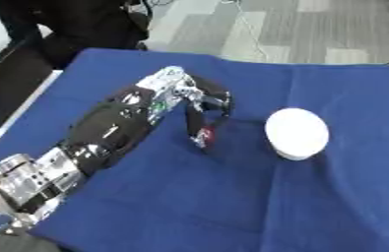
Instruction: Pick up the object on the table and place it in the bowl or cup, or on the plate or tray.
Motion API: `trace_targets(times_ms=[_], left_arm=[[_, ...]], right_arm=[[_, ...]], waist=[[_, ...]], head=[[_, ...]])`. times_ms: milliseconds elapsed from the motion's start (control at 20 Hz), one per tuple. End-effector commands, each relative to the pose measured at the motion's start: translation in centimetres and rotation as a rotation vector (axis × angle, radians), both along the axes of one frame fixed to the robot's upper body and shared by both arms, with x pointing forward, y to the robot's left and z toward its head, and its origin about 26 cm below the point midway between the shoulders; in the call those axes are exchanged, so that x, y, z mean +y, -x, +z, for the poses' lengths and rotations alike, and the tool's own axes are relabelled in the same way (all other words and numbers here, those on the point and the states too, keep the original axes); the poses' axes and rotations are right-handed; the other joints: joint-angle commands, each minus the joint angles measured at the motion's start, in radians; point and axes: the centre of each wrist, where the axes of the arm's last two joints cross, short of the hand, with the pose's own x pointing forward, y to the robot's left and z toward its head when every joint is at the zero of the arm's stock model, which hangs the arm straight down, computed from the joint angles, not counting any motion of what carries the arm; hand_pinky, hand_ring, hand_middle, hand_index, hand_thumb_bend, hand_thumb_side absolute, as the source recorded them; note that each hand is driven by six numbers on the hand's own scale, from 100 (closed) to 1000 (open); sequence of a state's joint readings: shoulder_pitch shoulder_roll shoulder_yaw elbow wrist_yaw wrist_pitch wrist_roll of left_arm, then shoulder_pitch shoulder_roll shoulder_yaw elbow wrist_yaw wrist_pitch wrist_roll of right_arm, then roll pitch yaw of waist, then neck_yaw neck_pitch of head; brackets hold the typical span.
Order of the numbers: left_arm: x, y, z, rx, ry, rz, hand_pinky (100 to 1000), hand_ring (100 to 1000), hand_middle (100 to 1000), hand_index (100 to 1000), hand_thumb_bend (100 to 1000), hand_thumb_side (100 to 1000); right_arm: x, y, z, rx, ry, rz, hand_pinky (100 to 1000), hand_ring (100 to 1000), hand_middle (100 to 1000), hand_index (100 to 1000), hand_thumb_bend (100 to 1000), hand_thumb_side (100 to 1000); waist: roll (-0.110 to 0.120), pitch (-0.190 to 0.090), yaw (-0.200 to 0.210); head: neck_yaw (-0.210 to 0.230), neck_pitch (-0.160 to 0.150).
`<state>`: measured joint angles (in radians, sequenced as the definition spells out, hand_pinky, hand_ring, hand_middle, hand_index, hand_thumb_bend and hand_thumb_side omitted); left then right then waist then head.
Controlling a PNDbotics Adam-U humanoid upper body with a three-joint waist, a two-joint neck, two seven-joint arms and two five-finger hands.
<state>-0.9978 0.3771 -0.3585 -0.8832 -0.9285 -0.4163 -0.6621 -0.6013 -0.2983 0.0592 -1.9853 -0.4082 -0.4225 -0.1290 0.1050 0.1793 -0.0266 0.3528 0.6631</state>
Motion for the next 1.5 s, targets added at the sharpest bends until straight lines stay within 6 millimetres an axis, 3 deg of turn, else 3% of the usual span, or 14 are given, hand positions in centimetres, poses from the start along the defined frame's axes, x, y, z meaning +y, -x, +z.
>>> trace_targets(times_ms=[50,150,250,350,550,650,750,900,1000,1100,1250,1500], left_arm=[[0.5,-0.1,1.3,-0.023,-0.035,-0.007,100,227,368,513,608,331],[0.5,0.0,1.3,-0.018,-0.091,-0.014,105,322,444,581,666,355],[0.6,0.0,1.3,-0.012,-0.151,-0.016,305,454,517,664,682,404],[0.7,0.0,1.4,-0.001,-0.207,-0.017,393,515,576,719,675,417],[0.7,-0.1,1.7,0.03,-0.297,-0.018,438,540,618,740,658,349],[0.6,0.0,1.9,0.027,-0.316,-0.025,403,506,586,712,683,326],[0.4,0.0,2.2,0.006,-0.307,-0.037,299,440,532,645,701,272],[0.3,0.1,2.2,-0.038,-0.24,-0.048,162,345,442,517,605,200],[0.4,0.1,2.1,-0.057,-0.199,-0.046,100,298,386,452,561,227],[0.4,0.1,2.2,-0.082,-0.163,-0.046,100,196,300,400,515,258],[0.4,0.2,2.2,-0.125,-0.105,-0.065,100,102,224,371,514,237],[0.9,0.3,2.7,-0.187,0.009,-0.082,100,100,160,334,508,207]], right_arm=[[0.0,0.3,0.9,-0.036,0.006,0.003,352,433,470,634,100,866],[0.0,0.3,0.9,-0.036,0.007,0.003,352,433,470,634,100,866],[0.0,0.3,0.9,-0.036,0.007,0.002,352,432,470,634,100,866],[0.0,0.3,0.9,-0.035,0.008,0.002,351,432,469,634,100,866],[0.0,0.3,0.9,-0.035,0.008,0.0,351,432,470,634,100,866],[0.0,0.3,0.9,-0.035,0.009,-0.001,351,432,469,634,100,866],[-0.1,0.3,0.9,-0.035,0.008,-0.001,351,432,469,634,100,866],[0.0,0.3,0.9,-0.036,0.008,-0.001,351,432,469,634,100,865],[0.0,0.3,0.9,-0.035,0.008,-0.001,351,432,469,634,100,865],[0.0,0.3,0.9,-0.035,0.008,-0.002,351,432,469,634,100,865],[-0.1,0.3,0.9,-0.036,0.008,-0.002,352,433,469,634,101,866],[-0.1,0.3,0.9,-0.036,0.008,-0.005,352,433,469,634,100,866]], waist=[[-0.004,-0.015,0.002],[-0.004,-0.015,0.002],[-0.004,-0.015,0.003],[-0.004,-0.015,0.004],[-0.005,-0.016,0.006],[-0.005,-0.016,0.006],[-0.006,-0.015,0.006],[-0.006,-0.015,0.006],[-0.006,-0.015,0.006],[-0.005,-0.015,0.006],[-0.005,-0.015,0.006],[-0.005,-0.016,0.008]], head=[[0.005,-0.004],[0.004,-0.005],[0.004,-0.005],[0.003,-0.005],[0.005,-0.005],[0.005,-0.005],[0.005,-0.006],[0.004,-0.007],[0.003,-0.006],[0.003,-0.006],[0.0,-0.005],[-0.005,-0.001]])
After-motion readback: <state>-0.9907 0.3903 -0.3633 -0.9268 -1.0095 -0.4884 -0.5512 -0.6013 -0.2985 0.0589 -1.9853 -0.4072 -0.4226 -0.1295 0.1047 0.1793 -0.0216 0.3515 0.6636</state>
